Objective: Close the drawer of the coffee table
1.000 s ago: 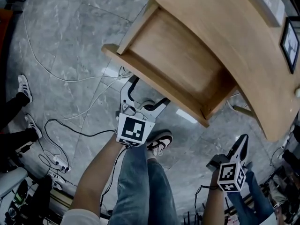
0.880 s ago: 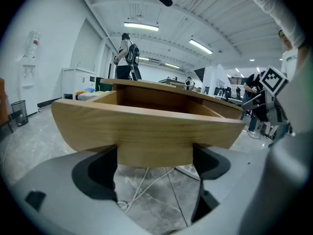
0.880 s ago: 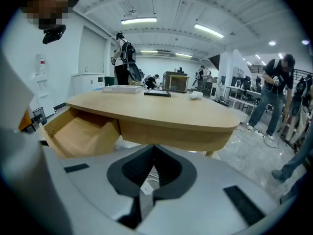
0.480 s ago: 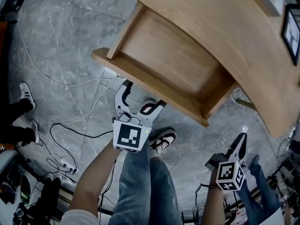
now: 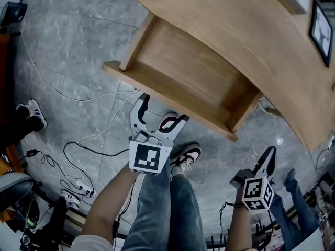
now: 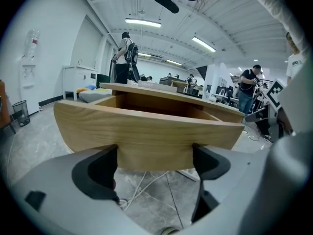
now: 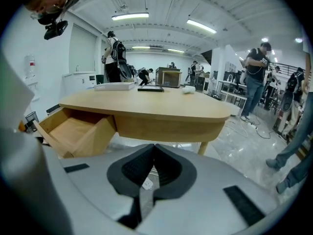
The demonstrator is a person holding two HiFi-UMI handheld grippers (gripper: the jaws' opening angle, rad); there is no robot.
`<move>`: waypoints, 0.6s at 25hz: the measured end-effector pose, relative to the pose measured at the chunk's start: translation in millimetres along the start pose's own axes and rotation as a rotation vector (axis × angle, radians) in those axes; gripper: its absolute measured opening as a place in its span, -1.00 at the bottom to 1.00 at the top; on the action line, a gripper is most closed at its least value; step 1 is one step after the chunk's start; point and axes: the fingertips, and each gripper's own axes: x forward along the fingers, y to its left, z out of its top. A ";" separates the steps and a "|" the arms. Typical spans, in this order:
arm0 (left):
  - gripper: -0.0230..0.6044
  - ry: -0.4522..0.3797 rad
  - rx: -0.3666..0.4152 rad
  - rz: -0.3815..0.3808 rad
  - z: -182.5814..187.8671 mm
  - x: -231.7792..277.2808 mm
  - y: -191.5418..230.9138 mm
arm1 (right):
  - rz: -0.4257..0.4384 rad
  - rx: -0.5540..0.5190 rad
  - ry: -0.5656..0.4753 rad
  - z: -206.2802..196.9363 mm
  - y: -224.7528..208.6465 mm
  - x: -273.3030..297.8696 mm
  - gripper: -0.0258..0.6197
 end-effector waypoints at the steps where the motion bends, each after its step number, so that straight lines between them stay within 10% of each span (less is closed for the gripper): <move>1: 0.61 0.007 -0.004 0.001 1.0 0.3 -0.2 | -0.003 0.006 0.000 1.0 0.2 -1.1 -0.92; 15: 0.60 0.047 0.027 -0.022 37.7 53.2 9.3 | -0.090 0.092 0.006 8.2 -10.0 -5.4 -0.92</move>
